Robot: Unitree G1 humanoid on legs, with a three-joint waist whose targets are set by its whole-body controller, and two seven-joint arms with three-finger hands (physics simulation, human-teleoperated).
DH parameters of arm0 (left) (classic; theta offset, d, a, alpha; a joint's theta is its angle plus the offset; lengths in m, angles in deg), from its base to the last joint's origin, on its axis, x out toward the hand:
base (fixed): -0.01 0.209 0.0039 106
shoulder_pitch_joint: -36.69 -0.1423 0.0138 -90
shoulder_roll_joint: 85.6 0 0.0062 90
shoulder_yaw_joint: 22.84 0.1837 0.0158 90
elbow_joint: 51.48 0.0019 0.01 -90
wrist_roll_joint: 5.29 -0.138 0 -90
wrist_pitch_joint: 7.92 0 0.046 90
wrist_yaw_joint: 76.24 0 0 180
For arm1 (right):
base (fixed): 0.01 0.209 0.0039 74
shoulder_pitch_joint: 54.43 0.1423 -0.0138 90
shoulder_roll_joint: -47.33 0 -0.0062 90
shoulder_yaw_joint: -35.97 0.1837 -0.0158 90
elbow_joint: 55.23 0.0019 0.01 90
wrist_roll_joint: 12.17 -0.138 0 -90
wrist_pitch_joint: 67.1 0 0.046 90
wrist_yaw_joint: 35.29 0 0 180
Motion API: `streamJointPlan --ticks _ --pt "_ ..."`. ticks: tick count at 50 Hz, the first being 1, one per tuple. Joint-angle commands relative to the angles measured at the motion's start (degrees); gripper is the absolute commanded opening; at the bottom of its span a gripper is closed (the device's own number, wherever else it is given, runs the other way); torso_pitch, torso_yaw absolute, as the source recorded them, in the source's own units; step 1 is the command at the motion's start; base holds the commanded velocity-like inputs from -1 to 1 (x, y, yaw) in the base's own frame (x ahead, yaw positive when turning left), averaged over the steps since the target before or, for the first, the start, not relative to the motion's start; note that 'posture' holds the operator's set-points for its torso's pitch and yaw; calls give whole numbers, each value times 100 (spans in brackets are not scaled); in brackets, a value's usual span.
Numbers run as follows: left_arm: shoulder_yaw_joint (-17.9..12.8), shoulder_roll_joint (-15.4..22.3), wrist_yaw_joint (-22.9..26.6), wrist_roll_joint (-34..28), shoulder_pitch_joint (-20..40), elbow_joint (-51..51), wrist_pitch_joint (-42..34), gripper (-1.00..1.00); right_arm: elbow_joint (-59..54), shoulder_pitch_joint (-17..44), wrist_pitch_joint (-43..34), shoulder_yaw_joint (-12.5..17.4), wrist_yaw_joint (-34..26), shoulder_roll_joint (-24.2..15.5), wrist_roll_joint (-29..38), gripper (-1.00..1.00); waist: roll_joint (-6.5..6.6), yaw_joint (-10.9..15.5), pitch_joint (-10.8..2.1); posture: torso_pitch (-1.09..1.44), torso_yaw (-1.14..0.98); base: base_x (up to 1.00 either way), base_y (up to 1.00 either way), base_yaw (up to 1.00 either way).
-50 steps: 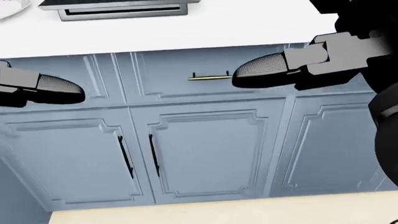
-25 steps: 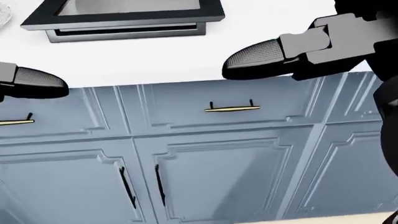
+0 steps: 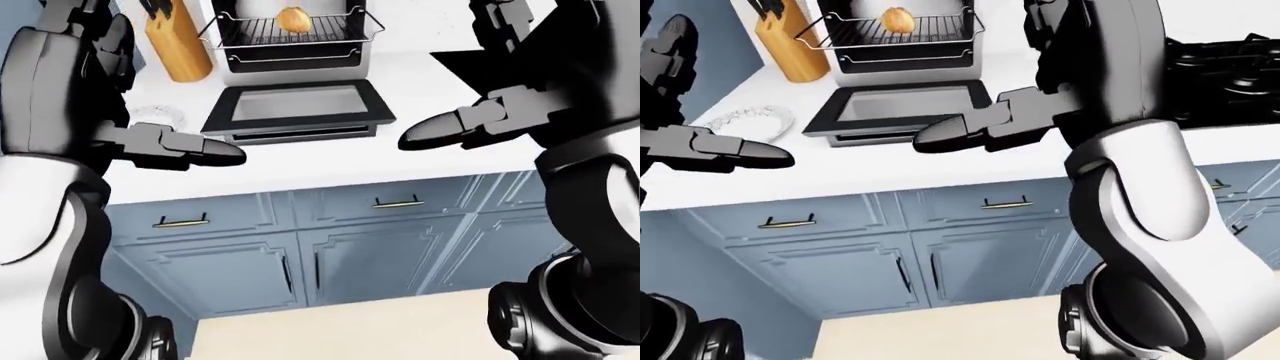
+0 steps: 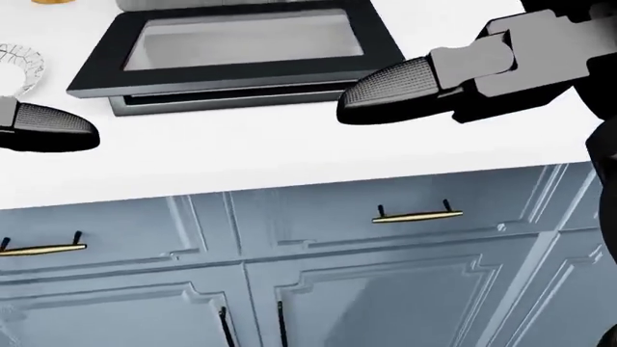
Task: Pick the bread from the top rack and place it on the plate on the counter.
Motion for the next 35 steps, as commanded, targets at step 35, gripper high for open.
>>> streamJointPlan --ticks 35 --pt "24 138 75 -185 284 -69 62 100 109 290 270 244 253 -59 -414 100 -315 39 -21 0 0 8 17 0"
